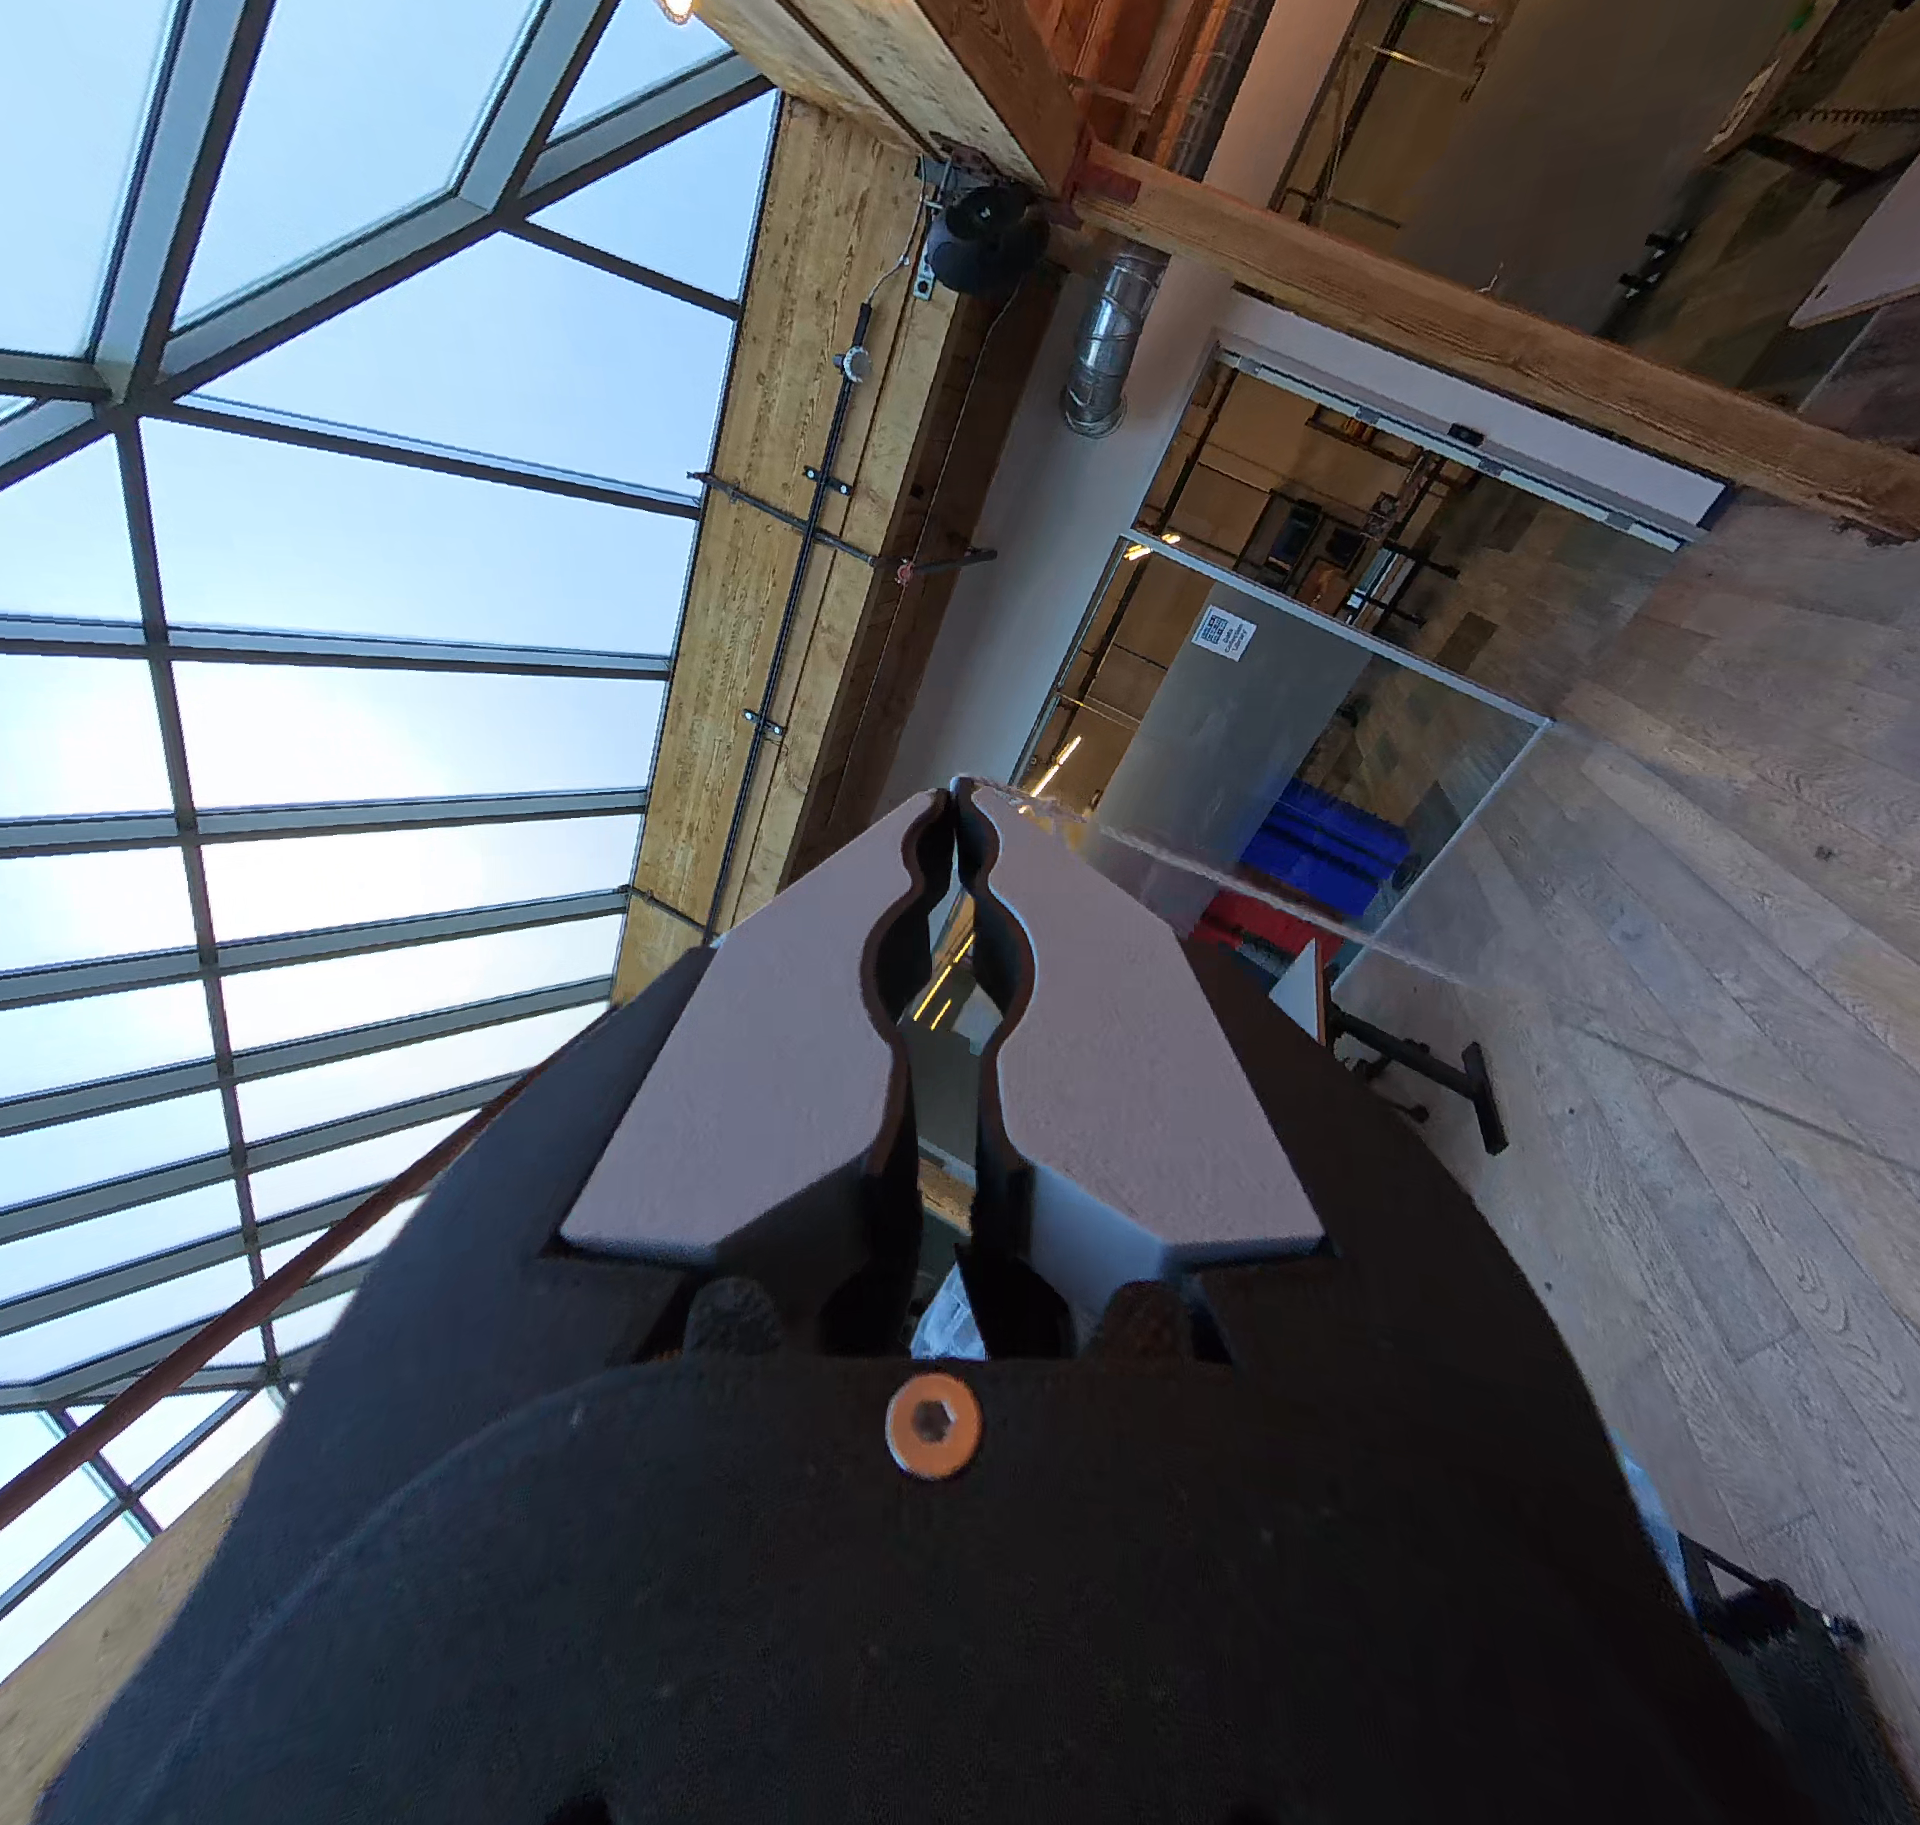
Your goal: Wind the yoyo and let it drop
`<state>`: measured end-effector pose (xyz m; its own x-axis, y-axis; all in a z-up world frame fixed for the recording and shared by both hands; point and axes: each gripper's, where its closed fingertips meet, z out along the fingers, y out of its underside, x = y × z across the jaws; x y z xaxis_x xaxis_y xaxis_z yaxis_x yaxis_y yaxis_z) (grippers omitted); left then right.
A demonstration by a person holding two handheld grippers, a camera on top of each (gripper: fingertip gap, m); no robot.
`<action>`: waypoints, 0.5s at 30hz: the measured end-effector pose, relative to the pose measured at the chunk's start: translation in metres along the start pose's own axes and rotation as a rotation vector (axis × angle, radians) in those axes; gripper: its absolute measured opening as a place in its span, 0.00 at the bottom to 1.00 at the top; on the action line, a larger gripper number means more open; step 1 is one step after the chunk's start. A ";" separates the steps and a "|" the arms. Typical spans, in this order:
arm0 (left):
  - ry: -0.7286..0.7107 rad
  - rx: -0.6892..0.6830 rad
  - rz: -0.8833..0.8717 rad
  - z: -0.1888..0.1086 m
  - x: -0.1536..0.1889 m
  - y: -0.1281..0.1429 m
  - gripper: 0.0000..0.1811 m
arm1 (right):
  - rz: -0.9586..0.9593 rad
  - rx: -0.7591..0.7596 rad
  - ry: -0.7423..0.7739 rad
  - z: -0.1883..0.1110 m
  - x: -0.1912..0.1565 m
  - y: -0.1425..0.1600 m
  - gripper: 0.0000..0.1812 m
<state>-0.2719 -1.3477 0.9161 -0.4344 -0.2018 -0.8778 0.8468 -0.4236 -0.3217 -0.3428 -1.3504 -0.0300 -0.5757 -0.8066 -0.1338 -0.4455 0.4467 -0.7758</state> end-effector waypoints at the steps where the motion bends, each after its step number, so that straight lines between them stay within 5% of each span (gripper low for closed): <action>1: 0.005 -0.034 -0.002 -0.003 0.006 0.016 0.00 | -0.025 -0.001 0.011 -0.005 0.006 -0.001 0.34; 5: 0.061 -0.279 -0.070 -0.054 0.054 0.133 0.00 | -0.202 -0.014 0.075 -0.035 0.052 -0.018 0.34; 10: 0.148 -0.621 -0.323 -0.223 0.204 0.299 0.00 | -0.438 -0.059 0.109 -0.070 0.118 -0.058 0.34; 12: 0.174 -0.749 -0.427 -0.300 0.283 0.339 0.00 | -0.502 -0.039 0.061 -0.074 0.117 -0.089 0.33; 15: 0.155 -0.866 -0.636 -0.389 0.374 0.354 0.00 | -0.663 0.007 0.013 -0.068 0.093 -0.151 0.34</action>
<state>-0.0151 -1.2297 0.3362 -0.8782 -0.0257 -0.4777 0.4359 0.3682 -0.8212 -0.3755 -1.4662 0.1168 -0.1894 -0.9051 0.3806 -0.7039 -0.1451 -0.6953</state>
